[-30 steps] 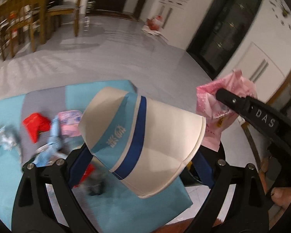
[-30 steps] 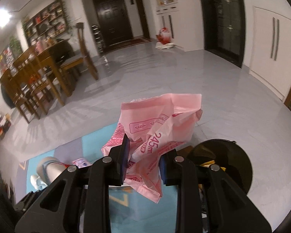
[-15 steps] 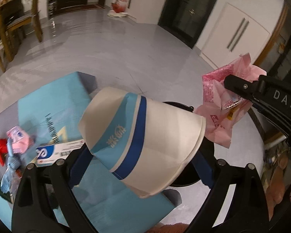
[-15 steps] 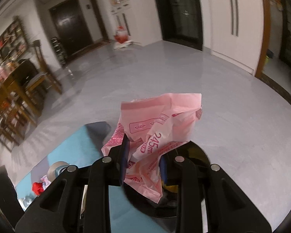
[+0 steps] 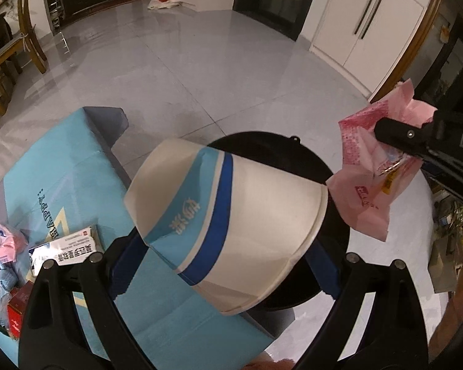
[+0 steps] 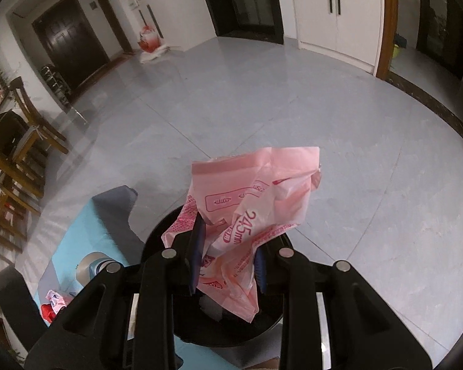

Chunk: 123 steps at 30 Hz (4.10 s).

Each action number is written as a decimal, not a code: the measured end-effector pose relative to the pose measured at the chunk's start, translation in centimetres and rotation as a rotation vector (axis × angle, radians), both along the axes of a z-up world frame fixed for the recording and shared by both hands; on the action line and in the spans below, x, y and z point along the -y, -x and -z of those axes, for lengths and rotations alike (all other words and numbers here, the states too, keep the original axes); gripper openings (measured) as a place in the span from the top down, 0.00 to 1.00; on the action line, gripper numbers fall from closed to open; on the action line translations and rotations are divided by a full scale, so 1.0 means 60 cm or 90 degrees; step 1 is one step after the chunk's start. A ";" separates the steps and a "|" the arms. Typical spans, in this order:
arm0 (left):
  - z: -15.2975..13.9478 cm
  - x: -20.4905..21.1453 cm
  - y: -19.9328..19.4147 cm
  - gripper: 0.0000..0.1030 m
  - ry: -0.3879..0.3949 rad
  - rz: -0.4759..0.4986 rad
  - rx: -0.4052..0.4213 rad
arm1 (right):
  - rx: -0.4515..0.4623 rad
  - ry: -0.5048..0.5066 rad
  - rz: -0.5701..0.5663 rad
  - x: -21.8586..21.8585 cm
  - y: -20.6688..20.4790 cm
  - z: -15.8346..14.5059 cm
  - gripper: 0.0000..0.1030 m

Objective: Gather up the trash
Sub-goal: 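Open both tools to drop the cup and bag into the bin, then grasp the white tissue ball with the left tool while the right tool grasps another pink plastic bag, then carry the tissue ball and pink bag over the black trash bin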

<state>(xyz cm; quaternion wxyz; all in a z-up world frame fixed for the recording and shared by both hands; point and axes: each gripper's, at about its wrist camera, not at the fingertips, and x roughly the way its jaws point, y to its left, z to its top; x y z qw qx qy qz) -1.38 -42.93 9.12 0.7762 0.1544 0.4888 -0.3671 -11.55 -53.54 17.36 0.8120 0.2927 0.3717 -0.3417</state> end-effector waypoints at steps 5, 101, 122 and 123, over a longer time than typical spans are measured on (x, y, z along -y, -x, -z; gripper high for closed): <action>0.016 0.018 0.004 0.10 -0.010 0.011 -0.003 | -0.012 -0.008 0.001 0.011 -0.005 0.010 0.72; 0.013 -0.911 -0.259 0.70 0.109 -0.675 -0.111 | -0.093 -0.163 -0.502 -0.487 -0.404 0.132 0.55; -0.119 -0.773 -0.181 0.70 0.208 -0.539 -0.032 | 0.012 -0.111 -0.439 -0.418 -0.322 0.039 0.55; -0.120 -0.763 -0.180 0.70 0.212 -0.531 -0.034 | 0.018 -0.113 -0.436 -0.415 -0.317 0.036 0.55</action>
